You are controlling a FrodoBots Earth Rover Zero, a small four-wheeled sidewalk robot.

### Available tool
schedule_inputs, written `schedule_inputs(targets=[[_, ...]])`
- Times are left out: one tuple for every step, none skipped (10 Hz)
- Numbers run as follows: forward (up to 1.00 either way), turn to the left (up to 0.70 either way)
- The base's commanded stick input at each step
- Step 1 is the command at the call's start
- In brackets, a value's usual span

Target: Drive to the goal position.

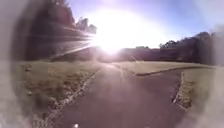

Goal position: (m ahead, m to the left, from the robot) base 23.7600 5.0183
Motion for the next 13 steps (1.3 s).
schedule_inputs(targets=[[0.08,0.0],[0.82,0.0],[0.85,0.0],[0.85,0.0],[0.85,0.0],[0.85,0.0],[0.85,0.0],[0.85,0.0],[0.85,0.0],[0.85,0.0],[0.85,0.0],[0.85,0.0],[0.85,0.0]])
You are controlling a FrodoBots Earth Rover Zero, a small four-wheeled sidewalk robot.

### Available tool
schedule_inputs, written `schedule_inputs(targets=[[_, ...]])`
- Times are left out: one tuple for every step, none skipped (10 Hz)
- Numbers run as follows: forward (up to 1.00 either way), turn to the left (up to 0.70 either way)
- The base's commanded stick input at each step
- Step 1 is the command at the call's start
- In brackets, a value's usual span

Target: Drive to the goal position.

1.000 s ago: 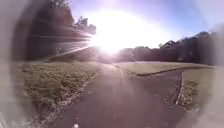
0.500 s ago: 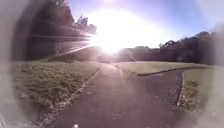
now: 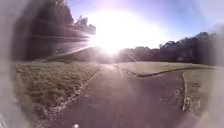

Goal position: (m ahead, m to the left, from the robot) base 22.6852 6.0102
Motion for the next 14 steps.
schedule_inputs(targets=[[0.85,0.0],[0.85,0.0],[0.85,0.0],[0.85,0.0],[0.85,0.0],[0.85,0.0],[0.85,0.0],[0.85,0.0],[0.85,0.0],[0.85,0.0],[0.85,0.0],[0.85,0.0],[0.85,0.0],[0.85,0.0]])
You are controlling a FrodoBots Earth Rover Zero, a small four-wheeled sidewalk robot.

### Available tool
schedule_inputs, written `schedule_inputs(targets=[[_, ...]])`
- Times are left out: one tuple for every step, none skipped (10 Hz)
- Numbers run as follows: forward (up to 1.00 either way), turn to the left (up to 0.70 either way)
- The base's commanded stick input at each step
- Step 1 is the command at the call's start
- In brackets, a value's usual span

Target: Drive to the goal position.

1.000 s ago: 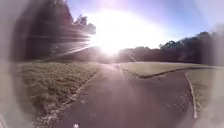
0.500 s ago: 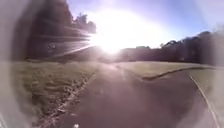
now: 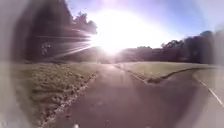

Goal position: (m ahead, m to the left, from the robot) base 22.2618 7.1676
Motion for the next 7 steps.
schedule_inputs(targets=[[0.85,0.0],[0.85,0.0],[0.85,-0.08],[0.85,-0.22],[0.85,-0.2],[0.85,-0.17],[0.85,-0.15]])
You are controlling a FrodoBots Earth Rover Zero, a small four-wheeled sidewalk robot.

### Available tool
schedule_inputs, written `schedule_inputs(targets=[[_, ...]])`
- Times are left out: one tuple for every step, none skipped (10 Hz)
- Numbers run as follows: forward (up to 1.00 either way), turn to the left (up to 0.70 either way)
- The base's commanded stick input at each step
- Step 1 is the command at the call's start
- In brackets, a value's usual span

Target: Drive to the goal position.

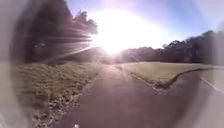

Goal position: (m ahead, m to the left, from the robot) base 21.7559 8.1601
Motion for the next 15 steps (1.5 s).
schedule_inputs(targets=[[0.85,-0.15],[0.85,-0.15],[0.85,-0.14],[0.85,-0.14],[0.85,-0.14],[0.85,-0.14],[0.85,-0.14],[0.85,-0.14],[0.85,-0.13],[0.85,-0.11],[0.85,-0.1],[0.85,-0.09],[0.85,-0.08],[0.85,-0.07],[0.85,-0.06]])
